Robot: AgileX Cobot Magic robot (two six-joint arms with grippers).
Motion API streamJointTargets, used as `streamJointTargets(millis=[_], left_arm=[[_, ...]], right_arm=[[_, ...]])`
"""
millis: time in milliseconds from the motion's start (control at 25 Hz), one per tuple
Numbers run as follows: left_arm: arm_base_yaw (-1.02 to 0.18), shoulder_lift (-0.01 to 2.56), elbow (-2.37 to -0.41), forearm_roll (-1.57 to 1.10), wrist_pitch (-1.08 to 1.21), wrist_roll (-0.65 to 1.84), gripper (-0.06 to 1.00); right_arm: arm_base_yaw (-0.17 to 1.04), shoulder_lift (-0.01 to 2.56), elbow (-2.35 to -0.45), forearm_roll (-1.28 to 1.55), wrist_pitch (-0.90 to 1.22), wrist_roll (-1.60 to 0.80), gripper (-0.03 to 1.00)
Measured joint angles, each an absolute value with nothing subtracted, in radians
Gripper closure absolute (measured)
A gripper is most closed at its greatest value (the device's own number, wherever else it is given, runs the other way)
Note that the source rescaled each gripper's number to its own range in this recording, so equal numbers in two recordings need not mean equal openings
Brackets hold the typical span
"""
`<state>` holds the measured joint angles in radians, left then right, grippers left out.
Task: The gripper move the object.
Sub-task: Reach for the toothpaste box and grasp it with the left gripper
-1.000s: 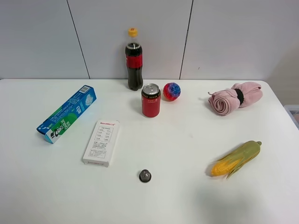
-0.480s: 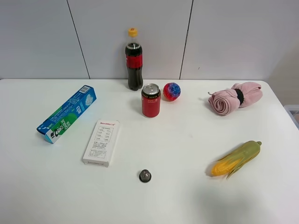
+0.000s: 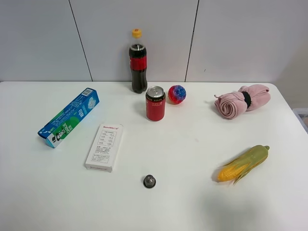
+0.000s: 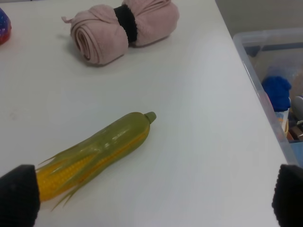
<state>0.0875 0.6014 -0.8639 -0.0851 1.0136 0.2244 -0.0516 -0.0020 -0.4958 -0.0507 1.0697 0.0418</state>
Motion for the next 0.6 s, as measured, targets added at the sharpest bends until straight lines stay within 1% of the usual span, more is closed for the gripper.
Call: streamJointTargets(millis=[40,80,280,320,440,600], left_arm=[[0.087,0.659,-0.893,-0.085,1.013,0.24,-0.06],[0.087,0.659,-0.893,-0.085,1.013,0.24,-0.06],[0.087,0.958,-1.035,-0.085,0.964,0.299,-0.06],[0.087,0.958,-1.035,-0.085,0.964,0.299,-0.06],[0.087,1.1,-1.092,-0.085,0.926,0.32,-0.06],[0.057,1.261,-1.13,-0.085,0.817,0.376,-0.06]], right_arm=[[-0.052,-0.002,-0.496,-0.051,1.07,0.042,-0.03],[-0.052,-0.002,-0.496,-0.051,1.07,0.042,-0.03],[-0.052,-0.002,-0.496,-0.051,1.07,0.042,-0.03],[-0.052,-0.002,-0.496,-0.051,1.07,0.042,-0.03],[-0.052,-0.002,-0.496,-0.051,1.07,0.042,-0.03],[-0.052,-0.002,-0.496,-0.051,1.07,0.042,-0.03]])
